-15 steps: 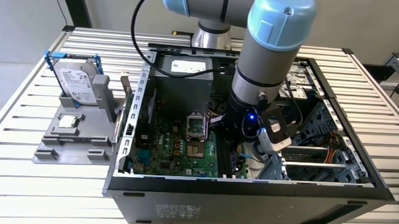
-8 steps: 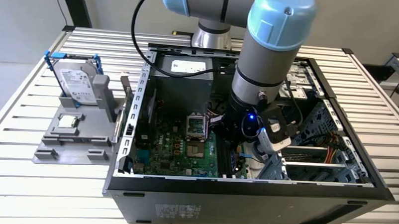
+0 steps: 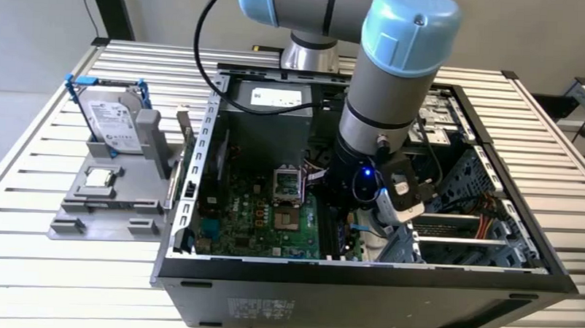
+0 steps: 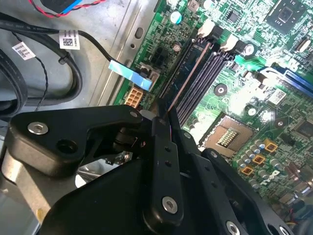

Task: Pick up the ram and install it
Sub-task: 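Insert the ram into the slot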

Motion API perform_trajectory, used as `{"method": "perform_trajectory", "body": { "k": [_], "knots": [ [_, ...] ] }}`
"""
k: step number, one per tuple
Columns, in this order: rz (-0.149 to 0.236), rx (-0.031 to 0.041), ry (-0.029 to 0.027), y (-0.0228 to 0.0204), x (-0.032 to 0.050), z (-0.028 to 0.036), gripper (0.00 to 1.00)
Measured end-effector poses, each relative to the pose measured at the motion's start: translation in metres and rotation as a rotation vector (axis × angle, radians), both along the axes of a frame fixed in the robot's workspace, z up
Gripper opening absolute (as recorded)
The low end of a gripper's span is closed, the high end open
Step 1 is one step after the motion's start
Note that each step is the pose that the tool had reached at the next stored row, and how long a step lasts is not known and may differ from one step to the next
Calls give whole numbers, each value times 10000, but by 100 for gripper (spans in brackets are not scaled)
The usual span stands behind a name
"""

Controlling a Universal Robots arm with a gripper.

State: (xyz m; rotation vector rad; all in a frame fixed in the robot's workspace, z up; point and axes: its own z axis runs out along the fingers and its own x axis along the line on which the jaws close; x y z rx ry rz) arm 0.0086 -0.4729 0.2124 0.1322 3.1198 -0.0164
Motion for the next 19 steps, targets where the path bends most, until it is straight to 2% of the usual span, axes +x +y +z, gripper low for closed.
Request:
{"method": "perform_trajectory", "body": {
  "k": [4,12,19],
  "knots": [
    [-53,-17,1,2,0,0,0],
    [-184,-16,16,2,1,56,0],
    [-105,-42,21,4,1,58,0]
  ]
}}
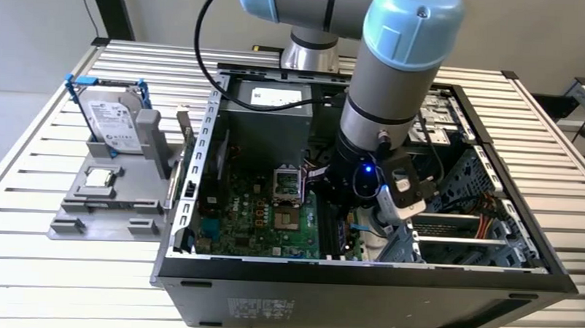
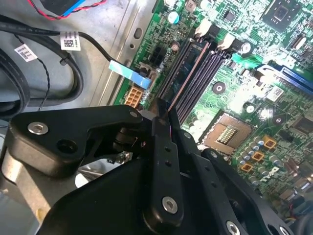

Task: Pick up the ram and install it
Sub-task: 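Insert the ram into the slot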

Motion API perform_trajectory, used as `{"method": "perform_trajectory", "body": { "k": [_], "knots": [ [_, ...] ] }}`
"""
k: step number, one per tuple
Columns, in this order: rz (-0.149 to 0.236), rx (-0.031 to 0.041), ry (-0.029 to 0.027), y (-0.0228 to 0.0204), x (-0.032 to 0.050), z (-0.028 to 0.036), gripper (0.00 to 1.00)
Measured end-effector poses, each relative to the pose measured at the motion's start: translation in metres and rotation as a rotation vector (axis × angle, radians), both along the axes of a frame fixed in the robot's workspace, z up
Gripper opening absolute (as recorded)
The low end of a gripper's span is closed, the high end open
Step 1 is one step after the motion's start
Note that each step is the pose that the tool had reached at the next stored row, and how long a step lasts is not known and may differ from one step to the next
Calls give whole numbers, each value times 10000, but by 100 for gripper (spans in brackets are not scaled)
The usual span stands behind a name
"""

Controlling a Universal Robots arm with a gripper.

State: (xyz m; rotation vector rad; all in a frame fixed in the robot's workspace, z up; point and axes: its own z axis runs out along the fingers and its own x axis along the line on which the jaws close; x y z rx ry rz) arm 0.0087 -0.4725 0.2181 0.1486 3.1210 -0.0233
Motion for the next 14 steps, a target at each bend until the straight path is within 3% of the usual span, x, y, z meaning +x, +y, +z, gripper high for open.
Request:
{"method": "perform_trajectory", "body": {
  "k": [7,14],
  "knots": [
    [9,-124,0,20,-1,-5,0],
    [31,-174,0,30,-2,-12,0]
  ]
}}
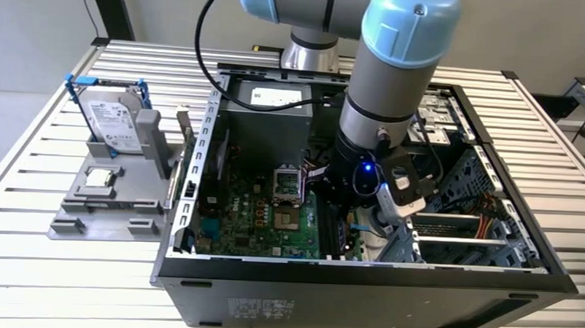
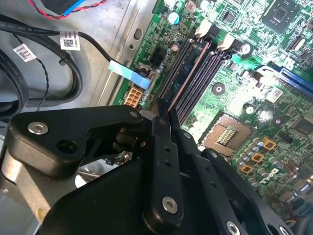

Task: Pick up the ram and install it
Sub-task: 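Insert the ram into the slot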

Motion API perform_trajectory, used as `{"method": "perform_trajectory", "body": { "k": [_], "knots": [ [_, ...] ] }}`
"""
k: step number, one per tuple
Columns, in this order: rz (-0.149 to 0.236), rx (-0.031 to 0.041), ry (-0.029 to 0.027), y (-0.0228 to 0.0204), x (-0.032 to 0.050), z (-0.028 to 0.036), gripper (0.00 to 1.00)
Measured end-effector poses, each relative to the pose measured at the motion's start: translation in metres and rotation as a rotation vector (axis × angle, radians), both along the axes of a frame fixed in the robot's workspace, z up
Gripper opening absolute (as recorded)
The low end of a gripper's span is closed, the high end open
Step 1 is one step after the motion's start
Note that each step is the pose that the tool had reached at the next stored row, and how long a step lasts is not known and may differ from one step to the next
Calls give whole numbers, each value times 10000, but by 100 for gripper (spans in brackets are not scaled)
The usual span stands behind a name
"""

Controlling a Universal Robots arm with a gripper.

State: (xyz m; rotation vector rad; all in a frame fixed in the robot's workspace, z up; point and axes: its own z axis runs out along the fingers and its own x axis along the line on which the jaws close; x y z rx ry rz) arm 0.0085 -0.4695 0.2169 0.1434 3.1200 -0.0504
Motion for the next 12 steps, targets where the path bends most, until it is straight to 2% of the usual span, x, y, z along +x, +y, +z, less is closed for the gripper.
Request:
{"method": "perform_trajectory", "body": {
  "k": [7,12],
  "knots": [
    [184,-18,0,1,-1,0,0],
    [200,-103,1,25,-2,-12,0]
  ]
}}
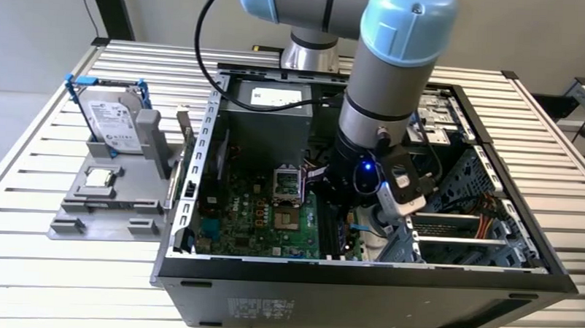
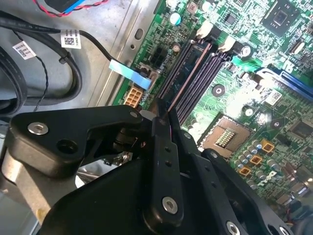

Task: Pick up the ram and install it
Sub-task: 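Insert the ram into the slot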

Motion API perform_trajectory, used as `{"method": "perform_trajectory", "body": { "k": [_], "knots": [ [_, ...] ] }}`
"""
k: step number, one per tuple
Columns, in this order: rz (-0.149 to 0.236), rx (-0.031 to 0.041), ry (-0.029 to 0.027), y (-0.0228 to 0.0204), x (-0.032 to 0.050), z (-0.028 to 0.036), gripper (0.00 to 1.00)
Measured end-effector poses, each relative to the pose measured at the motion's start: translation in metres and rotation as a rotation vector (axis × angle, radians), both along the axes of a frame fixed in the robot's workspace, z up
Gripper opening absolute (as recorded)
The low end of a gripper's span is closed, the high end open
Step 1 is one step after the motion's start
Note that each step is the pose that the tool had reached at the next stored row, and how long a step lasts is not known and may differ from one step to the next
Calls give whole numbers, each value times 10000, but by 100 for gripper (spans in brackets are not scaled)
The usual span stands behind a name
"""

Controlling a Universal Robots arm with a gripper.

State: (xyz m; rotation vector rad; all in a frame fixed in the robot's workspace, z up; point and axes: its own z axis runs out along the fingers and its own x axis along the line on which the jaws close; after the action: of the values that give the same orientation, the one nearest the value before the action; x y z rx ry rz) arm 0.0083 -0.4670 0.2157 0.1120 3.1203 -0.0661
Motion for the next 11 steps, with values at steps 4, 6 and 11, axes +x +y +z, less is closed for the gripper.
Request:
{"method": "perform_trajectory", "body": {
  "k": [4,6,11],
  "knots": [
    [1,-53,1,18,0,-19,0],
    [1,-56,1,18,0,-27,0],
    [1,-54,0,19,0,-31,0]
  ]
}}
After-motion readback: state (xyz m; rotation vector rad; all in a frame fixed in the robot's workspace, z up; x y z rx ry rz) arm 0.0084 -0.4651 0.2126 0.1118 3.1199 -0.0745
